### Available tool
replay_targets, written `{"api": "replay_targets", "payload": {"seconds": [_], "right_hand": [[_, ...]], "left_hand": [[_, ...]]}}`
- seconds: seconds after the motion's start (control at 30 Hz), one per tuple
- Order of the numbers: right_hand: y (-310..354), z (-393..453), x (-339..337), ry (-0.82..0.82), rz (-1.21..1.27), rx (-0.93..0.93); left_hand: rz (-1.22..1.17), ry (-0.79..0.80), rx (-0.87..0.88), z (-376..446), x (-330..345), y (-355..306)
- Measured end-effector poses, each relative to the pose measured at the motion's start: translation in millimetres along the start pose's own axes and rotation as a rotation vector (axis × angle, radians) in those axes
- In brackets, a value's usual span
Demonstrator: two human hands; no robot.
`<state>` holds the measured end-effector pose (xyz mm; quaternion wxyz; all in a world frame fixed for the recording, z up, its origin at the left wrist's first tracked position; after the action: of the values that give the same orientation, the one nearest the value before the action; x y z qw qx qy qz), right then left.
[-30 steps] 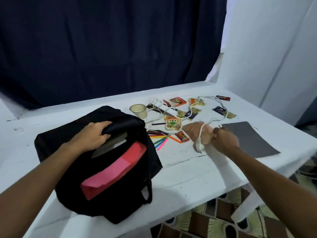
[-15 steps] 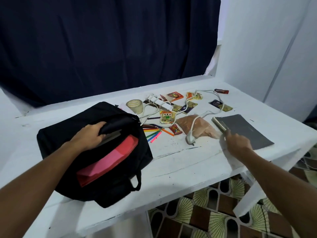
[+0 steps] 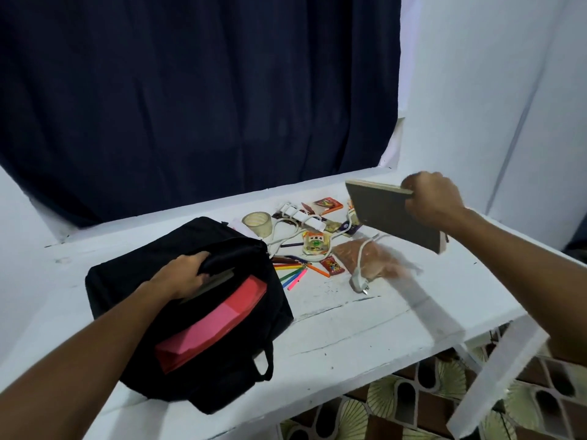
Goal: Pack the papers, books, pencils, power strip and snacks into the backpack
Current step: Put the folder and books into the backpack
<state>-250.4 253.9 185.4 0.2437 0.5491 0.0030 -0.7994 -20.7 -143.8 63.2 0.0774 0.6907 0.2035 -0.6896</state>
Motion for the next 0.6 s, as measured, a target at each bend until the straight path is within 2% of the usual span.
{"api": "replay_targets", "payload": {"seconds": [0.07, 0.13, 0.3, 0.4, 0.47, 0.6], "right_hand": [[32, 6, -12, 0.062, 0.188, -0.036], [62, 9, -13, 0.199, 0.352, -0.077], [134, -22, 25, 0.747, 0.618, -0.184], [171, -50, 70, 1.062, 0.74, -0.148], [191, -59, 102, 1.165, 0.85, -0.086], [222, -63, 158, 1.195, 1.053, 0.116]], "left_hand": [[-0.008, -0.003, -0.003, 4, -6, 2], [-0.023, -0.013, -0.004, 6, -15, 5], [-0.086, -0.036, 0.055, 12, -42, 6], [-0.084, -0.054, 0.087, 16, -63, 6], [-0.067, -0.066, 0.107, 18, -78, 8], [0.01, -0.103, 0.191, 18, -104, 5]]}}
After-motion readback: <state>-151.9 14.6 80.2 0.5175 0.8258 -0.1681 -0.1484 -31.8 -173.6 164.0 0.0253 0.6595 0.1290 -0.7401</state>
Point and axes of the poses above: each hand's wrist, its own z-axis towards the middle knuckle, its own x-axis out of the palm, y = z × x, the point moved 8 cm from there along z, towards the middle knuckle, and after that the axes turned 4 degrees about x, right-handed, at the moved point
